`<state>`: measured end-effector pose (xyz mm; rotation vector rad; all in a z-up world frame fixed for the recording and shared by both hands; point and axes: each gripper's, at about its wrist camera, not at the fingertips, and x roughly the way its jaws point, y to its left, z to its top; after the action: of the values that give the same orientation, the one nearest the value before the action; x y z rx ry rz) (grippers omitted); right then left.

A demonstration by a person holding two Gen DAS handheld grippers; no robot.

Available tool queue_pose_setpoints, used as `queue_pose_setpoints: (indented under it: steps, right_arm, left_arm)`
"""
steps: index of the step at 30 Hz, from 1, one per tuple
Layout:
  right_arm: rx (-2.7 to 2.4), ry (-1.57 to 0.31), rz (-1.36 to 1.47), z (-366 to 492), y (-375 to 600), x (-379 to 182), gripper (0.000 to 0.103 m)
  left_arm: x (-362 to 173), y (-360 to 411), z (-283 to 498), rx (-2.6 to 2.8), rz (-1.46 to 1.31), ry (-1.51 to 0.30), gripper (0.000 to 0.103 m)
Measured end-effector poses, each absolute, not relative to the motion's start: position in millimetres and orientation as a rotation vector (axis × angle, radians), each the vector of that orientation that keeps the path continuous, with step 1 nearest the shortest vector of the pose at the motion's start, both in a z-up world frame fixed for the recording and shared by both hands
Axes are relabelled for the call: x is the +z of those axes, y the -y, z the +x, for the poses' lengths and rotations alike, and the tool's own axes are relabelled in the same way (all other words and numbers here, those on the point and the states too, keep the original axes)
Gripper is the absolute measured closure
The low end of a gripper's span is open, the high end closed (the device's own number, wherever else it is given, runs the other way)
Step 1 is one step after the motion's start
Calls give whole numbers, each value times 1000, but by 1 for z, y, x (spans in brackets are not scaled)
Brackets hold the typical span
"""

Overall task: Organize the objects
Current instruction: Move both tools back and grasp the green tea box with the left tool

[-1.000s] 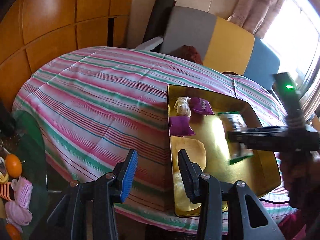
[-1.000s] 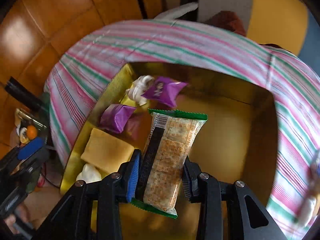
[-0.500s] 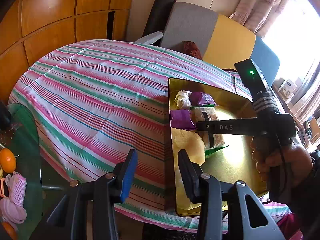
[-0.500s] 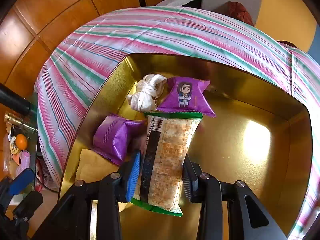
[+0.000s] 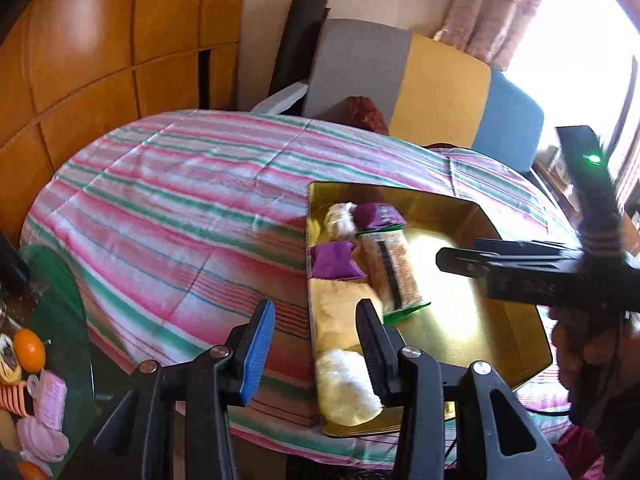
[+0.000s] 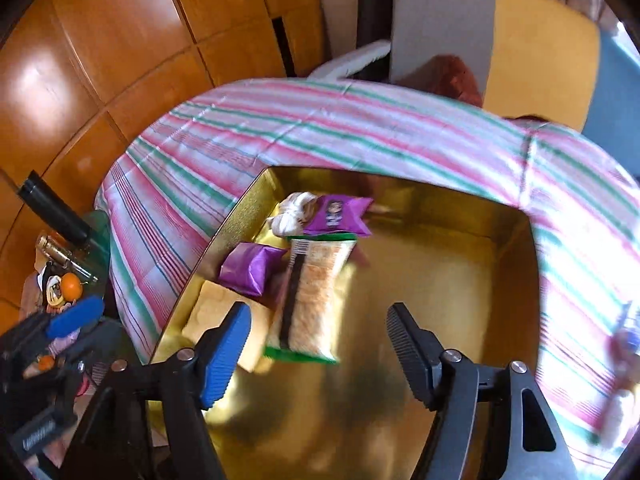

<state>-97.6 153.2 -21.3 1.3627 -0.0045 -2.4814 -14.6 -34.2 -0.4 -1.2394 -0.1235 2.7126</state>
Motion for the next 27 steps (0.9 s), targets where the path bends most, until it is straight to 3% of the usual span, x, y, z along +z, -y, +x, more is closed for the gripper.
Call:
queue_pose_setpoints:
  steps: [9, 27]
  right_arm:
    - [-2658, 104, 1285, -46, -239, 8, 22]
    - [-3122, 484, 1312, 25, -475, 8, 11]
  left_arm:
    - [18, -13, -11, 2660, -1160, -33, 59]
    - [26, -124, -7, 2415, -1092, -242, 58]
